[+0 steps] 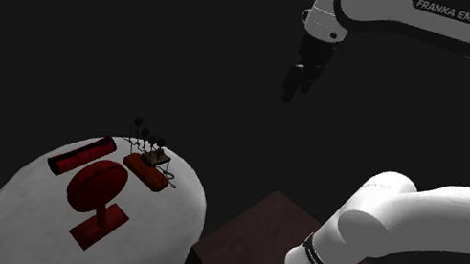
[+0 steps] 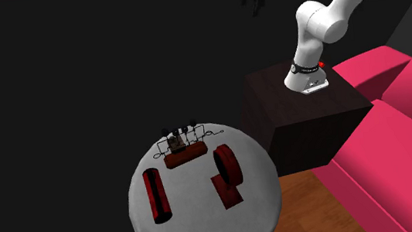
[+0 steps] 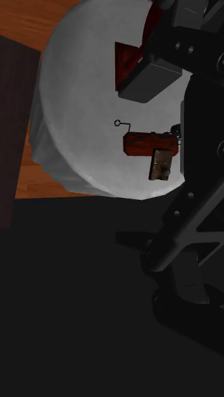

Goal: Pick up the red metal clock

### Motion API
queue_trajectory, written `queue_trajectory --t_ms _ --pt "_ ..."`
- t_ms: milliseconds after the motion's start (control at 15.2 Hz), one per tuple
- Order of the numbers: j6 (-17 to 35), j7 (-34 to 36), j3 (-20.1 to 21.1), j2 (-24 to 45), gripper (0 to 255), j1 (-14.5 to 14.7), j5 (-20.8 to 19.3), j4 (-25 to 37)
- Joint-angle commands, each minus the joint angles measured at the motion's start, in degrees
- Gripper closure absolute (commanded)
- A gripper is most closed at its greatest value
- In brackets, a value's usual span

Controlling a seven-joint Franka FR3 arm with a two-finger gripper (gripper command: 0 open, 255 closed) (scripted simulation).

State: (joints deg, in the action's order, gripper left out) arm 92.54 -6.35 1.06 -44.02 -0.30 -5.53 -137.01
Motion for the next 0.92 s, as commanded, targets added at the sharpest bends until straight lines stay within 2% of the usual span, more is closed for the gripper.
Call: queue_trajectory --t_ms 0,858 --pt "0.00 0.00 0.00 0.00 0 0.00 0.00 0.00" --pt "17.52 -15.90 0.73 24.84 0 7.88 -0.19 6.96"
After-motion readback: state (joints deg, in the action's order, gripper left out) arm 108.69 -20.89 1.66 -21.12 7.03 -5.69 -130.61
